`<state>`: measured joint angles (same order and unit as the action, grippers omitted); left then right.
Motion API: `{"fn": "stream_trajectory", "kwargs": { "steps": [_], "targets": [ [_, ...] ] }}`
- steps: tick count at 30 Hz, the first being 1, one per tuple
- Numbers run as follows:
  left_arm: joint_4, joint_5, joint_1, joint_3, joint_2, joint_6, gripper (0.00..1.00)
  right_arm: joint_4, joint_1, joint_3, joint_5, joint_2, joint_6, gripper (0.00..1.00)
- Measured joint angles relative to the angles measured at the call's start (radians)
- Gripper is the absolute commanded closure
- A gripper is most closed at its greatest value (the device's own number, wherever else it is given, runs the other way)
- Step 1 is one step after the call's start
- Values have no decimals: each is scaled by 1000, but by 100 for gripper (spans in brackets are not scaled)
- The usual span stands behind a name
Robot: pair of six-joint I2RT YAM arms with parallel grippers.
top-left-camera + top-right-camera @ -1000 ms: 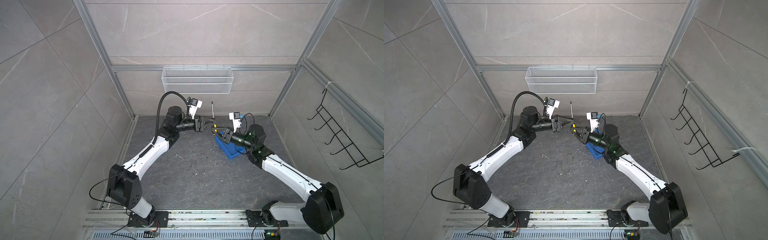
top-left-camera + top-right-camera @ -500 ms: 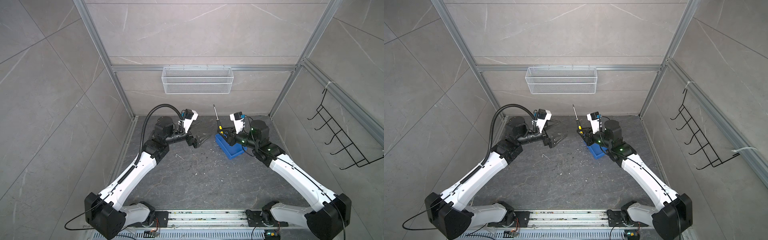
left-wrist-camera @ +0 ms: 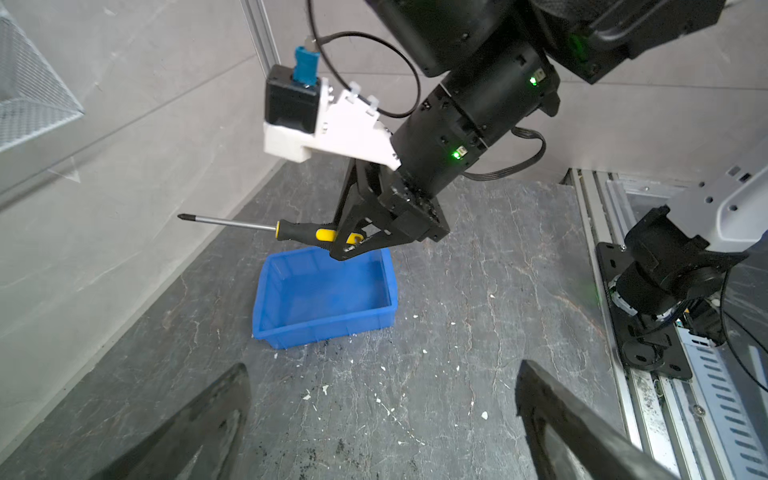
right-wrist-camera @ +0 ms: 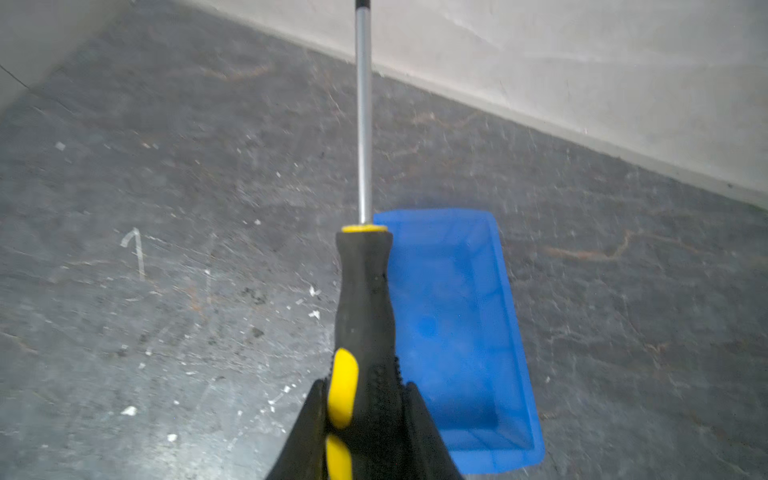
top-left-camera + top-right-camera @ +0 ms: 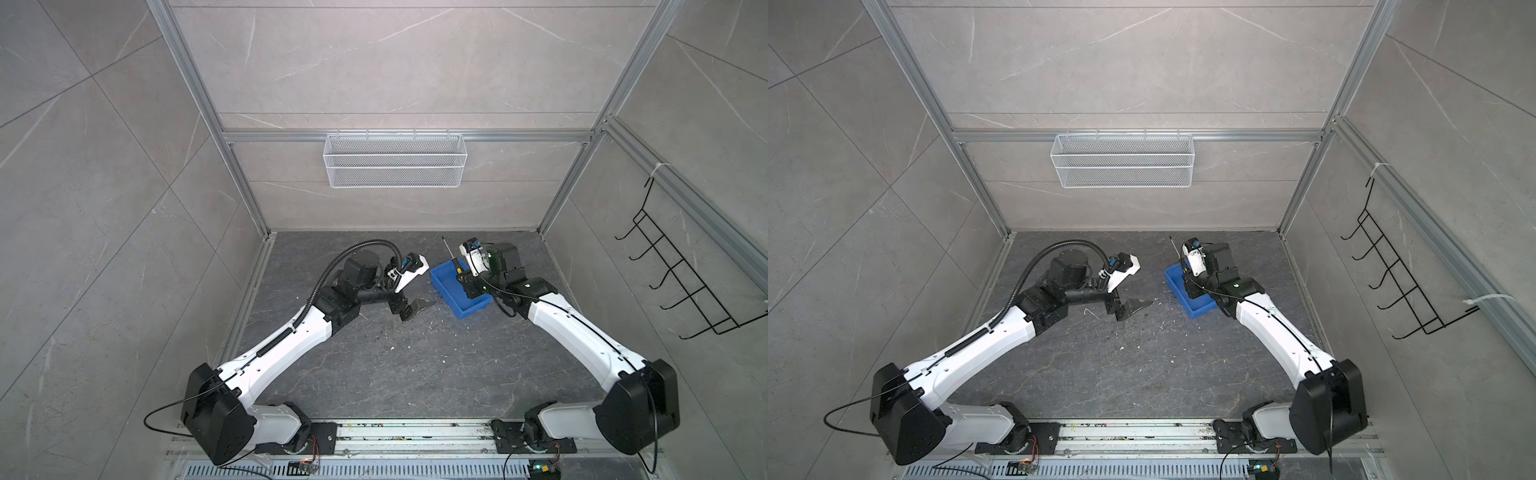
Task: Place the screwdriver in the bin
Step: 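Carry the screwdriver over the blue bin with the right gripper and lower it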
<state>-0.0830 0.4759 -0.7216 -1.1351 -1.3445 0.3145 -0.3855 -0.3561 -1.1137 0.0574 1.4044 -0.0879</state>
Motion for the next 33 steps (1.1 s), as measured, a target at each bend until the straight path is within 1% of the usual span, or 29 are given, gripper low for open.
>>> {"fn": "stream_trajectory", "kwargs": {
  "steps": [5,10,18,33],
  "targets": [
    [1,-94,-34,24,-51,5,0,-23,22,0,-71,100,-29,100],
    [2,-159,-50,52,-74,5,0,-36,31,0,-105,177,-68,100],
    [9,-189,-55,76,-93,5,0,-76,34,-12,-140,264,-119,100],
    [26,-192,-58,84,-104,12,0,-90,37,-107,-148,435,-143,100]
  ]
}}
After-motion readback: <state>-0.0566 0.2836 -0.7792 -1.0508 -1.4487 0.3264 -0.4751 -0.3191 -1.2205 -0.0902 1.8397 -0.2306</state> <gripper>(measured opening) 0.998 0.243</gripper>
